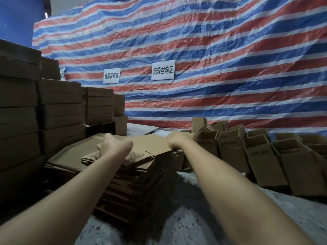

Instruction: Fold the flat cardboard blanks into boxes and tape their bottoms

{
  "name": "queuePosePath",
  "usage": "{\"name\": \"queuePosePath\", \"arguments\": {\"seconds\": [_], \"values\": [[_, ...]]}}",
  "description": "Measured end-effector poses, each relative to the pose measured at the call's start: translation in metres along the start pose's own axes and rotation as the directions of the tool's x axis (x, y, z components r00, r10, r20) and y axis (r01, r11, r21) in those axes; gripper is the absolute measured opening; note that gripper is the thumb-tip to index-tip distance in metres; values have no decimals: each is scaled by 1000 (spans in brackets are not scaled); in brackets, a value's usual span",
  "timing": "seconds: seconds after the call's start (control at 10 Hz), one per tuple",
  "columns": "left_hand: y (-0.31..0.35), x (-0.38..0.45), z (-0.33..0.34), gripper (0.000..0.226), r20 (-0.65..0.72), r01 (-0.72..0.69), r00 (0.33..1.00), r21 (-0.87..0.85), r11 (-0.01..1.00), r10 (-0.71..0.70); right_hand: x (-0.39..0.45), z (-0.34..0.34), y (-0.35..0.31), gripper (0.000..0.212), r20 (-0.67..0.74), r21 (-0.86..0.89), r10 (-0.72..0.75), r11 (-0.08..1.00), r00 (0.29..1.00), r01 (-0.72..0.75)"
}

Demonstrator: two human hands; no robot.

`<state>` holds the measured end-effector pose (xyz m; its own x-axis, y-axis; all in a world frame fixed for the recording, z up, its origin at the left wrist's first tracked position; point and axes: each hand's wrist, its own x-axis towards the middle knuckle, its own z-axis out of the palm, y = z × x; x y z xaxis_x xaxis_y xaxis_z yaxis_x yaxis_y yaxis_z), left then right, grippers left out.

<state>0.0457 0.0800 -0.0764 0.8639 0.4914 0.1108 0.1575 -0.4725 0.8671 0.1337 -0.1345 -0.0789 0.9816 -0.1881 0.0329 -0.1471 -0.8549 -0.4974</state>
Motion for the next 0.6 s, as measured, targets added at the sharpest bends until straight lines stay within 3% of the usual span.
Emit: {"name": "queuePosePath", "arguments": {"seconds": [0.1,0.2,0.3,0.4,0.5,0.6], "values": [[7,4,-1,60,53,57,997,-179,982,-48,-6,-14,16,52,-17,-106,60,992,998,-61],[21,1,5,47,99,95,992,-199,975,-76,-34,-37,46,46,12,6,77,997,997,-77],[30,-4,12,43,127,75,991,-269,960,-42,-50,-49,69,51,88,6,159,987,983,-160],[42,-20,22,55,191,110,980,-341,934,-46,-67,-64,97,72,138,76,268,957,953,-280],[55,-33,32,67,211,150,975,-385,911,-71,-91,-81,122,76,149,214,308,918,940,-335],[70,-50,44,65,244,114,970,-406,907,-12,-114,-103,149,65,26,368,286,888,958,-275]]}}
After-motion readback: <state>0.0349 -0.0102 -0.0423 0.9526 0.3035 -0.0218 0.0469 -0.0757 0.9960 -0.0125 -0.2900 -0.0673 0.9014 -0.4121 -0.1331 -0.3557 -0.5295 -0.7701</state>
